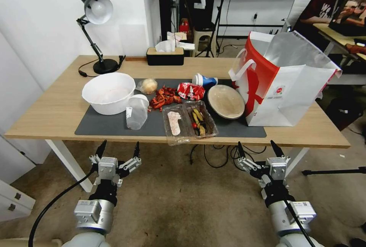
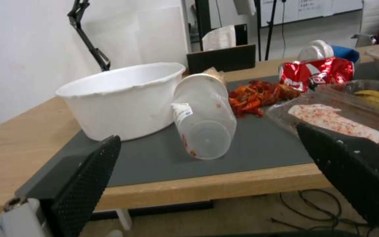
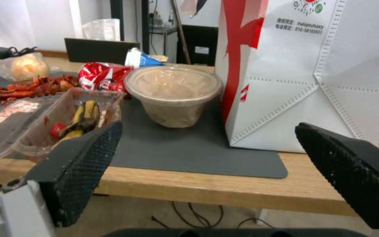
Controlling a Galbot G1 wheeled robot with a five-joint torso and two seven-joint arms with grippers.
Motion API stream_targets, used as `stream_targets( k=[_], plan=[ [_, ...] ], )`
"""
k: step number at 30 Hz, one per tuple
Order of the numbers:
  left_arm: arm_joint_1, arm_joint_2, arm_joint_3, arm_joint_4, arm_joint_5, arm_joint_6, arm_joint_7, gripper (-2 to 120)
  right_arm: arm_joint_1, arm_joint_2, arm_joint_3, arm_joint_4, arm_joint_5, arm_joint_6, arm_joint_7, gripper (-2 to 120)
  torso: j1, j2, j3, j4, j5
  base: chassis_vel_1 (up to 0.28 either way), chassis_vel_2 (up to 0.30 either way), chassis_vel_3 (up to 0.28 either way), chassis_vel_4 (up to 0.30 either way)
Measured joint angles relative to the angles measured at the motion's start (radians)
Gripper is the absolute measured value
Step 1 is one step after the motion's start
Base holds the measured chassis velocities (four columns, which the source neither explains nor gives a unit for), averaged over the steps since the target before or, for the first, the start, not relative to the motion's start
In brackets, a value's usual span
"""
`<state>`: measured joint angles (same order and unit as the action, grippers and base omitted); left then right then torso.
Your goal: Pick up the trash from the table and place it into the takeout bag.
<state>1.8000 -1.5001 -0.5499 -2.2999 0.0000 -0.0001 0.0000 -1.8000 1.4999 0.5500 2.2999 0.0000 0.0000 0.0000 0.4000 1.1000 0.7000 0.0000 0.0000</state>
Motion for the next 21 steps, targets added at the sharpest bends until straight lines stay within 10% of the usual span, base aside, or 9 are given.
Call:
stream_targets(
  k=[21],
  plan=[
    [0.0, 0.0, 0.0, 0.0, 0.0, 0.0, 0.0, 100, 0.0, 0.0, 0.0, 0.0, 0.0, 0.0, 0.0, 100, 0.0, 0.0, 0.0, 0.0, 0.0, 0.0, 0.0, 0.0, 0.0]
  ],
)
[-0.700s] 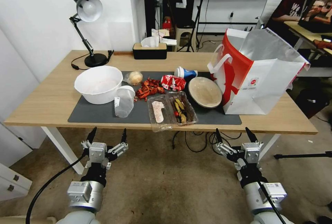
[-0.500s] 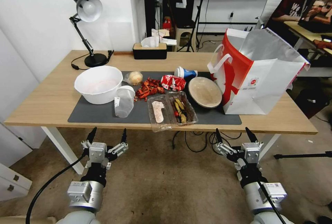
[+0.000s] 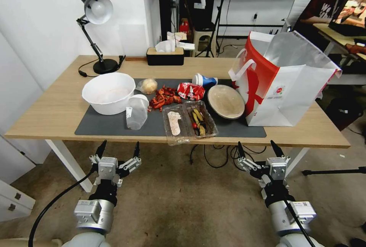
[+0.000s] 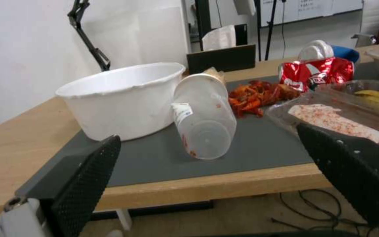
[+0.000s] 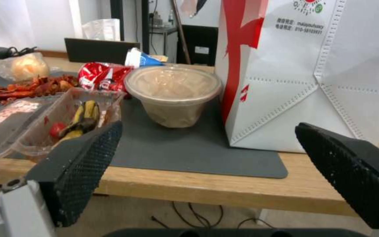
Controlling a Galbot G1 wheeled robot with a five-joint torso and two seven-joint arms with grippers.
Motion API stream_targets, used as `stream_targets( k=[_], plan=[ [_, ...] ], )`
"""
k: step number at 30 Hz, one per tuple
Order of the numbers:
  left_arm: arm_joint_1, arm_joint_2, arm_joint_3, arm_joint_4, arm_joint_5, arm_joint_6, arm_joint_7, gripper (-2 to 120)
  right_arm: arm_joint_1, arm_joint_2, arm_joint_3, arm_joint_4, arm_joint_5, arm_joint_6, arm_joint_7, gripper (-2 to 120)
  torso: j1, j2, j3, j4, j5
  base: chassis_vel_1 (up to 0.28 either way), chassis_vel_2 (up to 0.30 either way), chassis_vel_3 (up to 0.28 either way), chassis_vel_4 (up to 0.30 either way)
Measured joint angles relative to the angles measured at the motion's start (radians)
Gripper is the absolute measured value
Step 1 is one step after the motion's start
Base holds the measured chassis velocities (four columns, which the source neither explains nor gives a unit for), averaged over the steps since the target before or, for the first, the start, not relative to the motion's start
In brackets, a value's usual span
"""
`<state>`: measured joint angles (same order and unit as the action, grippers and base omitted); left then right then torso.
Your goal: Pick up the trash from the table and place it into the takeout bag.
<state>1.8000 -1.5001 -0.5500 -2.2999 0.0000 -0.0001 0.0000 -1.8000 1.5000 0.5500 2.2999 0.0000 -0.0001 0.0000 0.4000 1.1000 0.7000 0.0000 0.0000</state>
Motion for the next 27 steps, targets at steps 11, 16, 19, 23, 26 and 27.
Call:
stream_targets(
  k=[11, 16, 19, 23, 26, 27],
  plan=[
    [0.0, 0.028, -0.008, -0.089, -0.166, 0.195, -0.033, 100, -0.001, -0.043, 0.005, 0.073, 0.084, -0.148, -0.222, 100, 0.0, 0.0, 0.0, 0.0, 0.0001, 0.0, 0.0, 0.0, 0.0],
    [0.002, 0.039, -0.012, -0.125, -0.236, 0.27, -0.046, 100, -0.001, -0.057, 0.007, 0.097, 0.112, -0.197, -0.295, 100, 0.0, 0.0, 0.0, 0.0, 0.0, 0.0, 0.0, 0.0, 0.0],
    [0.026, 0.047, -0.013, -0.156, -0.31, 0.313, -0.041, 100, -0.001, -0.074, 0.012, 0.12, 0.144, -0.233, -0.372, 100, 0.0, 0.0, 0.0, 0.0001, 0.0004, 0.0, 0.0, 0.0, 0.0],
    [0.03, 0.047, -0.008, -0.153, -0.317, 0.308, -0.038, 100, -0.001, -0.095, 0.02, 0.149, 0.186, -0.281, -0.474, 100, 0.0, 0.0, 0.0, 0.0, 0.0001, 0.0, 0.0, 0.0, 0.0],
    [0.028, 0.047, -0.009, -0.148, -0.318, 0.291, -0.038, 100, 0.002, -0.115, 0.036, 0.164, 0.22, -0.305, -0.534, 100, 0.0, 0.0, 0.0, -0.0001, -0.0002, 0.0, 0.0, 0.0, 0.0],
    [0.028, 0.047, -0.01, -0.147, -0.317, 0.286, -0.038, 100, 0.008, -0.125, 0.052, 0.163, 0.232, -0.307, -0.542, 100, 0.0, 0.0, 0.0, 0.0, -0.0003, 0.0, 0.0, 0.0, 0.0]
  ],
)
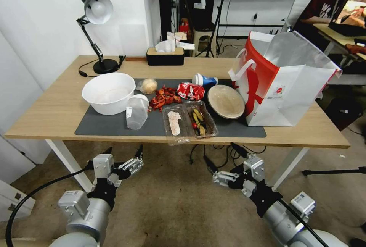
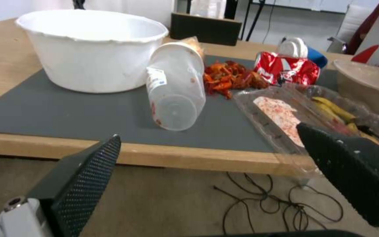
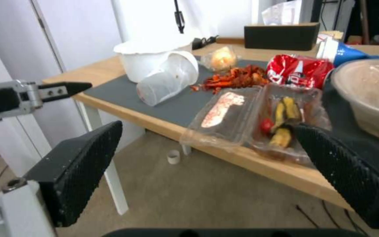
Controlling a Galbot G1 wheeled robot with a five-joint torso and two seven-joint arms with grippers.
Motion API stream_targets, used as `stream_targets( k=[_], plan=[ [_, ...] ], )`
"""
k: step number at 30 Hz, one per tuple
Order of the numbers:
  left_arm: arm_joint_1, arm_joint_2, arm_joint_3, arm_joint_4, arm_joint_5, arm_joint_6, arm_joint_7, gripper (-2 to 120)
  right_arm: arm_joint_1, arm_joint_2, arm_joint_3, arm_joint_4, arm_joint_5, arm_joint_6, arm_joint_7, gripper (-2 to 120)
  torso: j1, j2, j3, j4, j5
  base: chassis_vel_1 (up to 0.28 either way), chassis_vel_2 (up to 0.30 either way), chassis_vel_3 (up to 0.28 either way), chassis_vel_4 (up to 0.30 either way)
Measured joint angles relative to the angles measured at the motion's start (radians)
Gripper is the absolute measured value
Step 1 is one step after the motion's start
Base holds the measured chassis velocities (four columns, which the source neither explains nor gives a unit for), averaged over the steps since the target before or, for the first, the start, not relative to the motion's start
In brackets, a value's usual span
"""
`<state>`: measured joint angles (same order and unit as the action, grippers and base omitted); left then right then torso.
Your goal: Pick up the trash from the table and place it into the takeout bag.
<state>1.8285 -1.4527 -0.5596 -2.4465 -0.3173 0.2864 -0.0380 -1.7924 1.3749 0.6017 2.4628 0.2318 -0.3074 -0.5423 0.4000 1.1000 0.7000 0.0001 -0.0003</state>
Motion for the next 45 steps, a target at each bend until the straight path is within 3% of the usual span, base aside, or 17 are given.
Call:
stream_targets(
  k=[10, 28, 45],
  plan=[
    [-0.006, 0.0, -0.001, 0.033, 0.033, -0.046, 0.0, 100, 0.015, -0.006, 0.013, -0.024, 0.015, 0.002, 0.014, 100, 0.0, 0.0, 0.0, -0.0001, 0.0003, 0.0, 0.0, 0.0, 0.0],
    [0.006, 0.0, -0.003, 0.037, 0.041, -0.055, 0.002, 100, 0.028, -0.011, 0.003, -0.05, 0.011, 0.008, 0.024, 100, 0.0, 0.0, 0.0, 0.0, 0.0004, 0.0, 0.0, 0.0, 0.0],
    [0.005, 0.004, -0.009, 0.048, 0.042, -0.061, 0.002, 100, 0.107, -0.095, -0.02, -0.074, 0.081, -0.004, 0.085, 100, 0.0, 0.0, 0.0, 0.0, 0.0003, 0.0, 0.0, 0.0, 0.0]
  ],
)
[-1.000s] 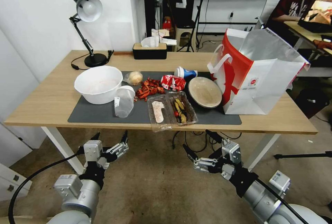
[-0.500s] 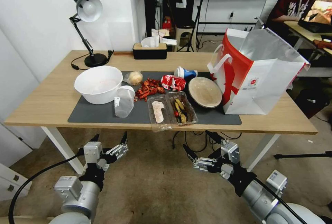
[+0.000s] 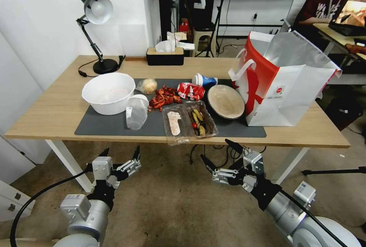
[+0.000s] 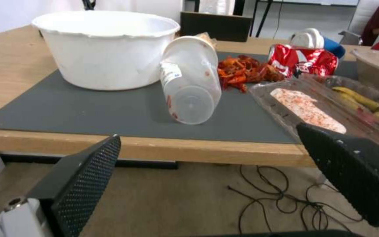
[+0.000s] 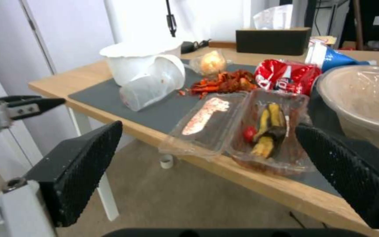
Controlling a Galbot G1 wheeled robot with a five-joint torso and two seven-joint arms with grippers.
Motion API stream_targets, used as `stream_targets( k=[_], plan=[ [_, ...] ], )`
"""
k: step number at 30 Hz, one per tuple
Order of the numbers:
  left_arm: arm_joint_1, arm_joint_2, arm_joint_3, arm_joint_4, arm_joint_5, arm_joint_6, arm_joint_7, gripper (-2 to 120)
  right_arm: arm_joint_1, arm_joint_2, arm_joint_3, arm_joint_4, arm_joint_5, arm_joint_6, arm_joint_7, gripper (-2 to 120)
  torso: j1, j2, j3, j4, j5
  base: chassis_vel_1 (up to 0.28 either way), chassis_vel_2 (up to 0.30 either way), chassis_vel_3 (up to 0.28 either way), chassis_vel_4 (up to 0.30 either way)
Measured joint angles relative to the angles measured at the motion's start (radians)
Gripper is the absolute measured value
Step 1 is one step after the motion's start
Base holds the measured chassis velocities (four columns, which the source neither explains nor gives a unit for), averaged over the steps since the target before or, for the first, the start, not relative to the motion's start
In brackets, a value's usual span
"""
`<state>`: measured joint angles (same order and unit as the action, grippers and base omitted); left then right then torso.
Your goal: Pick up the trash from the table and place it into the takeout bag.
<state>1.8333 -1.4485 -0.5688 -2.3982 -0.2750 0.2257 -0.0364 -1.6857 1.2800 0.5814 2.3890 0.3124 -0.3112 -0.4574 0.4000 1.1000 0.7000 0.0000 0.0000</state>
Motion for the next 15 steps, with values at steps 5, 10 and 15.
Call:
stream_targets(
  k=[5, 10, 15],
  plan=[
    [-0.001, -0.004, 0.0, 0.002, 0.003, -0.001, 0.0, 100, 0.046, -0.065, -0.014, -0.03, 0.029, -0.017, 0.034, 100, 0.0, 0.0, 0.0, -0.0001, 0.0, 0.0, 0.0, 0.0, 0.0],
    [-0.001, -0.012, 0.003, -0.002, 0.002, 0.001, 0.001, 100, 0.09, -0.123, -0.044, -0.054, 0.045, -0.024, 0.067, 100, 0.0, 0.0, 0.0, 0.0, 0.0, 0.0, 0.0, 0.0, 0.0],
    [0.004, -0.023, 0.007, -0.002, 0.012, 0.003, 0.004, 100, 0.156, -0.213, -0.103, -0.085, 0.09, -0.025, 0.127, 100, 0.0, 0.0, 0.0, -0.0001, 0.0, 0.0, 0.0, 0.0, 0.0]
  ],
)
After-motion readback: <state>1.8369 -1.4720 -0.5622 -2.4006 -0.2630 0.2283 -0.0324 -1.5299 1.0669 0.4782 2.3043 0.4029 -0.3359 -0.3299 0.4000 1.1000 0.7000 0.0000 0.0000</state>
